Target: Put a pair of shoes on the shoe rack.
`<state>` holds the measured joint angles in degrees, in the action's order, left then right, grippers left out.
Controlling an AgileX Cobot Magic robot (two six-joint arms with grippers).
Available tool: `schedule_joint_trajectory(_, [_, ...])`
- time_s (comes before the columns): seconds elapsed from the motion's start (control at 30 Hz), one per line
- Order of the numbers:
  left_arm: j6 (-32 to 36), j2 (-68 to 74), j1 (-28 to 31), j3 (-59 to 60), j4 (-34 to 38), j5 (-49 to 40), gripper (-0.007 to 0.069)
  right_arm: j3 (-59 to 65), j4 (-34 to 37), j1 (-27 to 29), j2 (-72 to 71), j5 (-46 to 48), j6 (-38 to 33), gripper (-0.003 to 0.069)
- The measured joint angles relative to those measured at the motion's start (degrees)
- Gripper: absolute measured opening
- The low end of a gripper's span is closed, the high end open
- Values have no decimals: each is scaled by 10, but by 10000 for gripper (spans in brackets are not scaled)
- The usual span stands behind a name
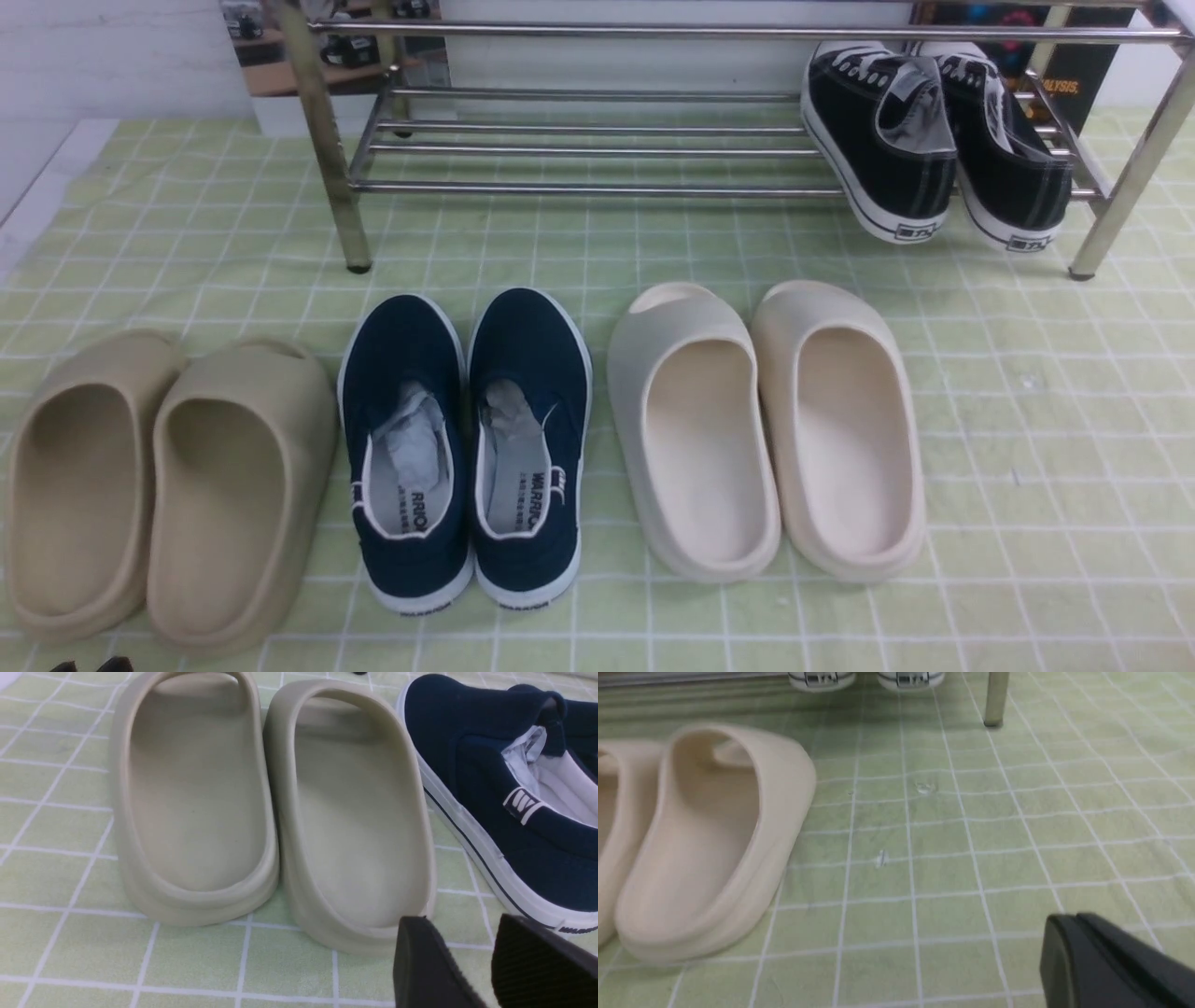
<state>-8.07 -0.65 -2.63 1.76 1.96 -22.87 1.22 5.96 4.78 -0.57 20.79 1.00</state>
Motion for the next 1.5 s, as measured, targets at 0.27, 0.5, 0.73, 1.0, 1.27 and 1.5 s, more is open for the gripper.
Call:
schedule_joint_trajectory(0.27, [0, 0, 0, 0, 0, 0, 239, -3, 2, -1, 0, 13, -7, 8])
schedule_joint_trajectory(0.5, [0, 0, 0, 0, 0, 0, 239, -3, 12, -1, 0, 15, -15, 13])
schedule_joint_trajectory(0.73, [0, 0, 0, 0, 0, 0, 239, -3, 12, -1, 0, 15, -15, 15])
schedule_joint_trajectory(1.0, [0, 0, 0, 0, 0, 0, 239, -3, 12, -1, 0, 15, -15, 23])
schedule_joint_trajectory(1.27, [0, 0, 0, 0, 0, 0, 239, -3, 12, -1, 0, 15, -15, 32])
schedule_joint_trajectory(1.5, [0, 0, 0, 0, 0, 0, 239, -3, 12, -1, 0, 15, -16, 41])
